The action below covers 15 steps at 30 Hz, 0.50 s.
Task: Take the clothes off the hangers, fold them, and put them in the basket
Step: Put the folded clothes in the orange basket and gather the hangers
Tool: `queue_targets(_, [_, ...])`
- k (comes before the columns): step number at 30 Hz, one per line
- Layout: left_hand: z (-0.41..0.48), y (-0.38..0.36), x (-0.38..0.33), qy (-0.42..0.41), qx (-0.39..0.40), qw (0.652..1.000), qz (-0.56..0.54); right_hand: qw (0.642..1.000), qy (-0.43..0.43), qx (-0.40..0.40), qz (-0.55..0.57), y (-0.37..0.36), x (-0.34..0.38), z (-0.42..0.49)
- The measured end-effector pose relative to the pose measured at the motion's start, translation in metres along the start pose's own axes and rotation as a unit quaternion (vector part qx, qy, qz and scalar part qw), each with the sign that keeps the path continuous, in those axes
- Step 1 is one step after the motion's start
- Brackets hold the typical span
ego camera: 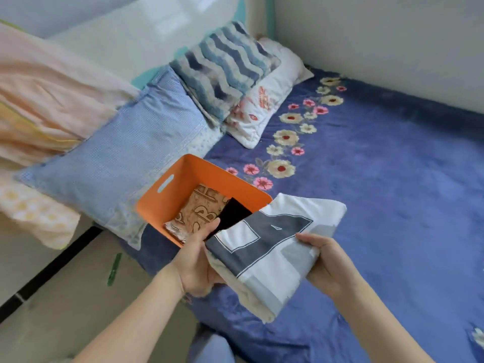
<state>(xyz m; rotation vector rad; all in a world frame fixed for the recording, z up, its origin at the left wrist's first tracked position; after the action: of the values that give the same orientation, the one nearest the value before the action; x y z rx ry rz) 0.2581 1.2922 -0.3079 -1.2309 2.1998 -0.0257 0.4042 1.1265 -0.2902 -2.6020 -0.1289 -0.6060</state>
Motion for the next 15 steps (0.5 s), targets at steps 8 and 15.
queue_targets(8, [0.072, 0.139, -0.112, 0.056, -0.045, 0.994, 0.088, 0.993, -0.065, -0.065, -0.078, -0.137, -0.05, 0.132])
queue_targets(15, [0.143, 0.191, -0.167, 0.06, -0.08, 0.982, 0.16, 0.98, -0.105, -0.134, -0.106, -0.186, -0.088, 0.247])
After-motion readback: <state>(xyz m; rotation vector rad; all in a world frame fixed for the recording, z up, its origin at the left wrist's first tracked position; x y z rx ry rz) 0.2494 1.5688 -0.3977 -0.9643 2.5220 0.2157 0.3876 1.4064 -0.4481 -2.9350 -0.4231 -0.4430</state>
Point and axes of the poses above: each hand's wrist, its own z-axis towards the middle knuckle, its own y-axis out of the back of the hand, x = y × z, the point moved 4 cm from there along z, towards the middle knuckle, and after that the axes turned 10 degrees about -x, right-handed, at the moved point
